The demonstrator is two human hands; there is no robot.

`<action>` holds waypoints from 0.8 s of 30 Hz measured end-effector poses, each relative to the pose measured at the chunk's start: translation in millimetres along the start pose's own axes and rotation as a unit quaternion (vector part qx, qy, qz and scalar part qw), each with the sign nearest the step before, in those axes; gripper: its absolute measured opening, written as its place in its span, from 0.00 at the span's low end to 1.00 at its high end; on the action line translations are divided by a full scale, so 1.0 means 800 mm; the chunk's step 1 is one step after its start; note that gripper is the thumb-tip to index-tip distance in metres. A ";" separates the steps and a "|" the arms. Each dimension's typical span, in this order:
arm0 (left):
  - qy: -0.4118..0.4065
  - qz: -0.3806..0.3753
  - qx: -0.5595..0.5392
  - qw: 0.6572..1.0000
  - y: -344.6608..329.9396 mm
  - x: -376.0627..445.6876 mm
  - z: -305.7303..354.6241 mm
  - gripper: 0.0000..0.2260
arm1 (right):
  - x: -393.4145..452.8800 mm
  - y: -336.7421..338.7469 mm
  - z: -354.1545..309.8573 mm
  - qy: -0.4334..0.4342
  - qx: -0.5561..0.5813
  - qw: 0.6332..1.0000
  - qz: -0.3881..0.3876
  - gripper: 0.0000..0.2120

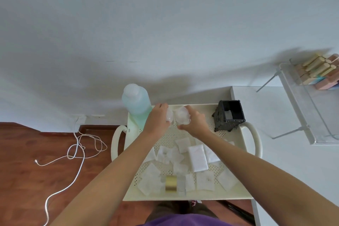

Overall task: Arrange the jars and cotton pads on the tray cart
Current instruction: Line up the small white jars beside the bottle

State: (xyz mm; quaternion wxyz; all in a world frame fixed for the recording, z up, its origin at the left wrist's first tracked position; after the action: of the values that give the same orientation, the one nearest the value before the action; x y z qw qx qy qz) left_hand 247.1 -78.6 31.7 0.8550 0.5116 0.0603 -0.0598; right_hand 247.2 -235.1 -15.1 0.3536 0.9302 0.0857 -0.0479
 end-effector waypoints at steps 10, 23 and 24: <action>0.031 0.005 0.059 0.998 -0.013 0.014 -0.001 0.16 | 0.020 -0.031 0.007 0.017 -0.011 0.999 0.039 0.28; -0.088 0.027 -0.004 0.996 -0.013 -0.047 -0.009 0.23 | -0.049 0.017 0.016 0.046 -0.002 0.996 0.070 0.21; -0.087 -0.012 -0.020 0.996 -0.017 -0.058 -0.016 0.23 | -0.064 0.025 0.022 0.054 -0.007 0.995 0.079 0.17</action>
State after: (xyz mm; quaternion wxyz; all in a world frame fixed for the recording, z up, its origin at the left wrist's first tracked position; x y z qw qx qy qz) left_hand 198.2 -71.6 21.4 0.8663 0.4864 -0.0069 -0.1135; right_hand 200.2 -267.9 -7.2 0.3580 0.9327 0.0314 0.0315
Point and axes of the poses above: each hand's wrist, its own x-axis towards the middle knuckle, its own y-axis out of the back of the hand, z = x × y, the point moved 2 cm from there along x, towards the middle knuckle, and after that the axes turned 6 degrees about y, right-handed, at the moved point
